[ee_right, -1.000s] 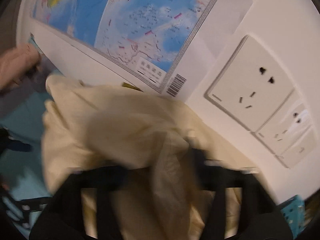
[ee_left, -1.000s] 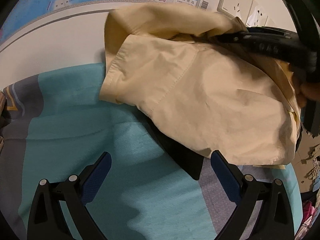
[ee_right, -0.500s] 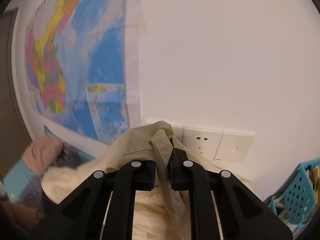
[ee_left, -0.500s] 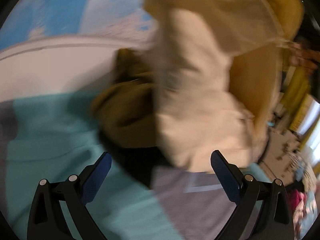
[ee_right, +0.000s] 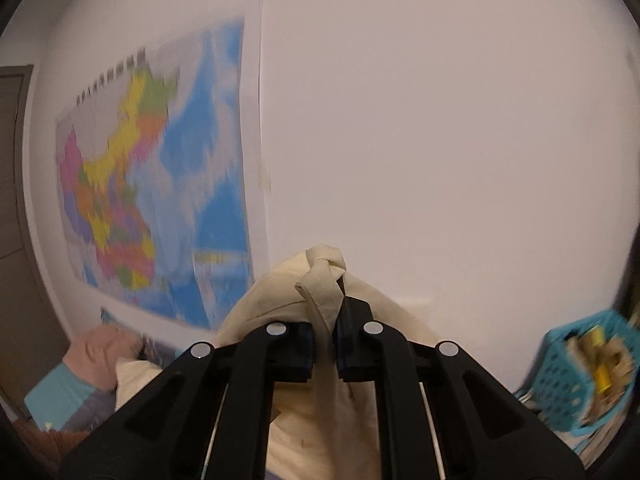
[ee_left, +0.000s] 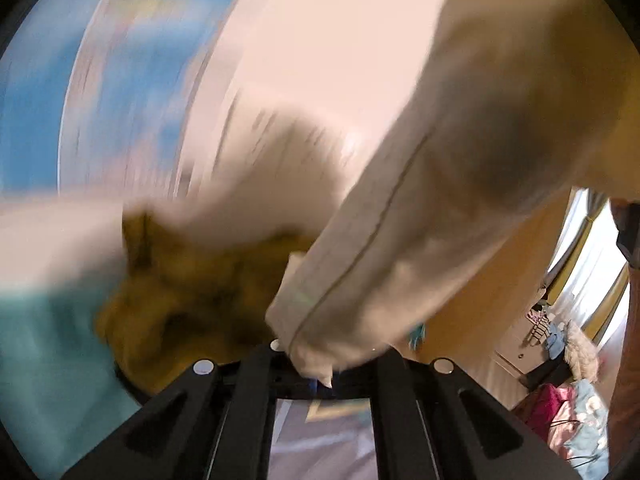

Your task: Fold large clothes

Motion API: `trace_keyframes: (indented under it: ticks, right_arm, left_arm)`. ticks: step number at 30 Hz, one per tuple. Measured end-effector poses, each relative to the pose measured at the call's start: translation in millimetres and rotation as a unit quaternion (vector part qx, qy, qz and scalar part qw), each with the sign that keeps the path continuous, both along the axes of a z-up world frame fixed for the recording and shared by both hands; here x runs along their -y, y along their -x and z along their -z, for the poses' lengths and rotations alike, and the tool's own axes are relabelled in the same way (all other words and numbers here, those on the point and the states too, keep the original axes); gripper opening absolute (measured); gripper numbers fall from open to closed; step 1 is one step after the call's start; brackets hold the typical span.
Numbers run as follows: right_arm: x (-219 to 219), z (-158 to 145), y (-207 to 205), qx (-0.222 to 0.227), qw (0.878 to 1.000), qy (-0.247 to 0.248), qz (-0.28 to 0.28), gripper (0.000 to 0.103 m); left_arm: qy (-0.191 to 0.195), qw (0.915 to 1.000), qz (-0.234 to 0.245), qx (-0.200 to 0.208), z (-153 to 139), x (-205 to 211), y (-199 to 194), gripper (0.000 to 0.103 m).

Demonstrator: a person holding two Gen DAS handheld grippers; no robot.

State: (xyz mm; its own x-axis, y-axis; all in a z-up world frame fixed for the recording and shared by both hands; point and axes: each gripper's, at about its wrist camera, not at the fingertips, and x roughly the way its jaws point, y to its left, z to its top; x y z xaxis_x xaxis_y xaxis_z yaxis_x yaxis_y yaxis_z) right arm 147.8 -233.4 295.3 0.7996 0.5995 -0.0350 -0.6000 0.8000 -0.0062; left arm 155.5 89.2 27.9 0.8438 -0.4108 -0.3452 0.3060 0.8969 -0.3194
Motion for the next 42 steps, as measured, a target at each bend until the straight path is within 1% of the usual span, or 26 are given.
trace_keyframes:
  ticks: [3,4,5,7,8,10,13,16,19,20,21,23,24,25,26,27,28,30,32,34,36,37,38,40,41,42]
  right_arm:
    - [19.6,-32.3,47.4,0.044,0.999,-0.009,-0.003,0.007]
    - [27.3,-41.9,66.7,0.061,0.998,-0.01,0.0,0.007]
    - [36.3,-49.7,84.8,0.075,0.997,-0.013,0.0,0.007]
    - [53.8,-58.3,111.1,0.085,0.996,-0.027,-0.006,0.007]
    - [61.3,-60.4,120.7,0.089,0.995,-0.031,-0.008,0.007]
    - [75.8,-60.7,148.5,0.104,0.994,-0.034,-0.01,0.007]
    - [83.8,-53.4,172.8,0.096,0.994,-0.045,-0.038,0.007]
    - [74.5,-40.0,197.5,0.092,0.992,-0.043,-0.079,0.007]
    - [53.7,-21.5,219.9,0.093,0.988,-0.039,-0.121,0.007]
    - [47.0,-16.4,222.5,0.09,0.987,-0.037,-0.127,0.007]
    - [35.8,-8.1,223.9,0.08,0.986,-0.035,-0.141,0.007]
    - [17.1,6.6,222.4,0.063,0.984,-0.035,-0.165,0.007]
    - [11.2,11.9,221.4,0.064,0.982,-0.036,-0.174,0.007]
    - [1.1,19.1,219.5,0.055,0.98,-0.036,-0.186,0.007]
    - [-9.8,25.7,218.7,0.05,0.979,-0.03,-0.194,0.007]
    - [-17.8,30.3,217.9,0.045,0.978,-0.028,-0.201,0.007]
    - [-28.0,35.4,215.6,0.036,0.977,-0.025,-0.21,0.007]
    - [-44.1,43.2,213.5,0.023,0.976,-0.014,-0.218,0.007]
    - [-57.9,49.7,208.5,0.002,0.976,-0.009,-0.219,0.007]
    - [-58.8,53.2,206.9,0.0,0.979,-0.003,-0.205,0.007]
    - [-59.6,55.1,205.6,-0.002,0.981,-0.002,-0.196,0.007]
    - [-58.4,56.2,204.7,-0.003,0.981,-0.003,-0.192,0.007]
    - [-60.1,56.4,202.9,-0.005,0.982,-0.003,-0.189,0.007]
    - [-61.7,58.6,199.0,-0.012,0.982,-0.006,-0.188,0.007]
    - [-64.7,60.1,197.2,-0.015,0.982,-0.005,-0.19,0.007]
    - [-66.0,60.9,196.3,-0.017,0.981,-0.005,-0.191,0.007]
  left_arm:
    - [0.0,0.9988,-0.003,0.049,-48.0,2.3,17.0,0.003]
    - [-0.001,0.9972,-0.014,0.073,-69.0,-3.0,26.4,0.003]
    - [0.002,0.996,-0.018,0.088,-81.5,-7.8,42.1,0.003]
    - [0.007,0.9936,-0.029,0.109,-114.2,-26.4,66.2,0.003]
    - [0.006,0.992,-0.033,0.122,-123.4,-12.9,78.4,0.003]
    - [-0.013,0.9867,-0.044,0.156,-147.0,-20.9,110.1,0.004]
    - [-0.042,0.9792,-0.066,0.187,-177.5,-20.9,155.9,0.003]
    - [-0.059,0.9714,-0.095,0.209,-189.6,-32.4,199.8,0.003]
    - [-0.081,0.9694,-0.106,0.206,-181.3,-37.9,235.9,0.003]
    - [-0.09,0.9696,-0.108,0.2,-173.0,-39.3,244.5,0.006]
    - [-0.103,0.9712,-0.11,0.185,-161.7,-42.0,251.3,0.012]
    - [-0.114,0.9759,-0.102,0.156,-142.5,-35.0,287.0,0.059]
    - [-0.116,0.9786,-0.095,0.141,-128.9,-36.9,290.5,0.065]
    - [-0.114,0.9823,-0.084,0.122,-113.2,-36.6,296.9,0.075]
    - [-0.1,0.9893,-0.05,0.093,-92.2,-40.3,298.6,0.077]
    - [-0.088,0.9924,-0.035,0.078,-79.0,-41.9,300.3,0.08]
    - [-0.076,0.9955,-0.025,0.051,-59.5,-44.2,298.4,0.087]
    - [-0.061,0.9974,-0.013,0.034,-34.5,-43.0,300.3,0.09]
    - [-0.075,0.9966,0.008,0.033,-10.7,-34.6,301.4,0.09]
    - [-0.078,0.9958,0.036,0.033,6.6,-27.0,306.1,0.09]
    - [-0.057,0.9935,0.092,0.034,20.6,-20.5,318.6,0.092]
    - [-0.052,0.9922,0.108,0.033,24.2,-17.6,322.6,0.096]
    - [-0.053,0.9896,0.128,0.037,28.1,-12.7,327.3,0.096]
    - [-0.081,0.9875,0.13,0.038,34.2,0.5,329.8,0.096]
    - [-0.084,0.9875,0.129,0.032,39.3,8.7,334.4,0.096]
    - [-0.085,0.9882,0.126,0.019,42.2,12.2,327.8,0.096]
